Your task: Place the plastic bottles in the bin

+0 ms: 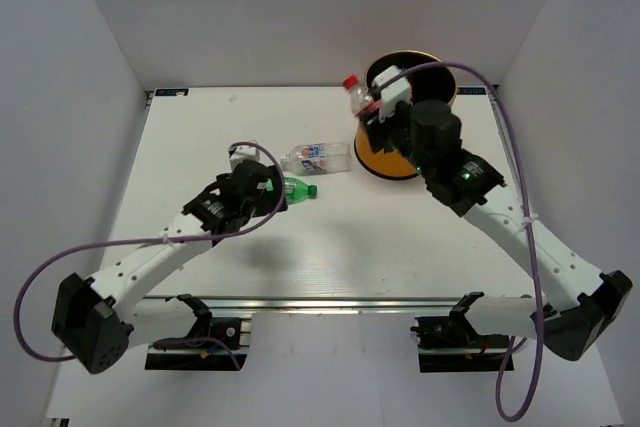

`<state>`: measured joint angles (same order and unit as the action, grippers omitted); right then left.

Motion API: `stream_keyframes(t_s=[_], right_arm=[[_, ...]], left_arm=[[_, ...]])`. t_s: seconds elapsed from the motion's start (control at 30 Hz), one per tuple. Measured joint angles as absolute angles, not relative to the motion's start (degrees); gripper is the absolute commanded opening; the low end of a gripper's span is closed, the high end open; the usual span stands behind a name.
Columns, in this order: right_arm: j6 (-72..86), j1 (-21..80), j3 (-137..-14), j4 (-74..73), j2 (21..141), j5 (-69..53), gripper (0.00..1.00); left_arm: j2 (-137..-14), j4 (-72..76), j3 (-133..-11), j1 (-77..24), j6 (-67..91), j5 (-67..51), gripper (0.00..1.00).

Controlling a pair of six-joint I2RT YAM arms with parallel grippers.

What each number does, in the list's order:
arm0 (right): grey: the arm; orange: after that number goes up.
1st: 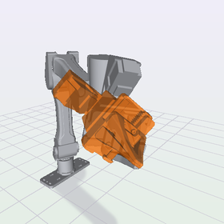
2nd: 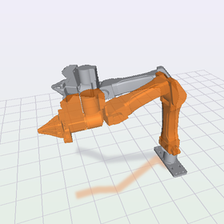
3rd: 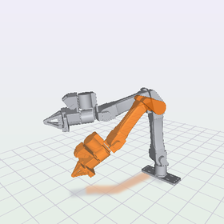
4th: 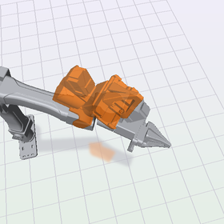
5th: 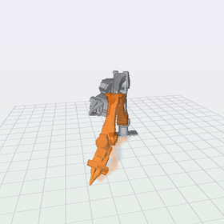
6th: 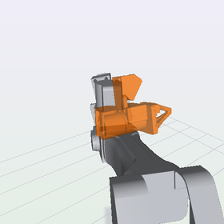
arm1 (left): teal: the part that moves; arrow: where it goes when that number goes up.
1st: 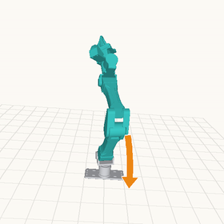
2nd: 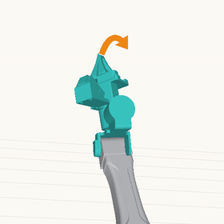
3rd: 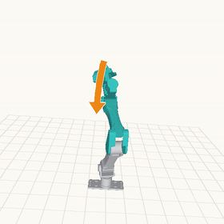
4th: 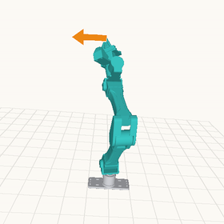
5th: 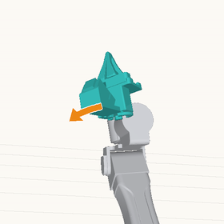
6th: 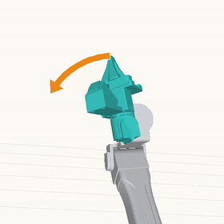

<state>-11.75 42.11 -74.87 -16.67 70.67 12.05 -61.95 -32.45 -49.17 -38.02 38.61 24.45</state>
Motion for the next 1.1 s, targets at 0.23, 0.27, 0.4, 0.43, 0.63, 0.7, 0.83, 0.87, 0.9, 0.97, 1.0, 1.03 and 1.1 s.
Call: stream_keyframes(t_s=[0.23,0.27,0.4,0.43,0.63,0.7,0.83,0.87,0.9,0.97,1.0,1.03,1.1], right_arm=[[-18.48,31.64,-81.89,-2.94,77.65,15.94,0.00],[-18.70,30.24,-83.35,-1.58,80.23,16.05,0.00],[-18.81,25.58,-93.10,-1.96,93.01,15.09,0.00],[-18.63,24.45,-96.01,-3.66,95.90,14.37,0.00],[-17.58,17.93,-105.84,-9.52,106.19,10.22,0.84],[-17.30,16.40,-108.55,-11.51,108.27,8.93,0.89],[-17.21,14.76,-108.86,-14.87,108.44,4.43,0.89],[-17.12,14.52,-108.18,-15.62,107.98,2.79,0.89],[-16.99,14.31,-107.04,-15.97,107.15,1.32,0.89],[-16.64,14.00,-103.79,-17.28,104.29,-1.58,0.89],[-16.34,13.76,-101.95,-17.76,102.32,-3.09,0.89],[-15.90,13.63,-100.01,-18.11,100.09,-4.64,0.89],[-14.94,13.28,-93.97,-18.17,93.34,-8.43,0.89]], left_arm=[[-69.67,-30.81,-52.31,-38.00,18.11,18.65,1.00],[-69.73,-30.74,-52.60,-38.00,14.96,17.63,1.00],[-70.32,-28.49,-53.49,-38.00,1.80,14.48,1.00],[-70.63,-27.73,-53.52,-38.00,-0.84,13.98,1.00],[-77.41,-24.49,-54.70,-38.00,-12.16,12.56,1.00],[-80.84,-24.12,-56.12,-38.00,-14.79,12.67,1.00],[-86.00,-23.07,-57.74,-38.00,-18.87,13.47,1.00],[-86.78,-22.90,-57.76,-38.00,-19.73,13.87,1.00],[-87.31,-22.83,-57.84,-38.00,-20.53,14.26,1.00],[-88.23,-22.65,-58.41,-38.00,-22.20,14.72,1.00],[-88.73,-22.61,-59.02,-37.98,-23.05,14.98,1.00],[-89.47,-22.72,-59.99,-37.98,-23.97,15.20,1.00],[-91.50,-22.65,-62.52,-38.00,-26.41,15.46,1.00]])
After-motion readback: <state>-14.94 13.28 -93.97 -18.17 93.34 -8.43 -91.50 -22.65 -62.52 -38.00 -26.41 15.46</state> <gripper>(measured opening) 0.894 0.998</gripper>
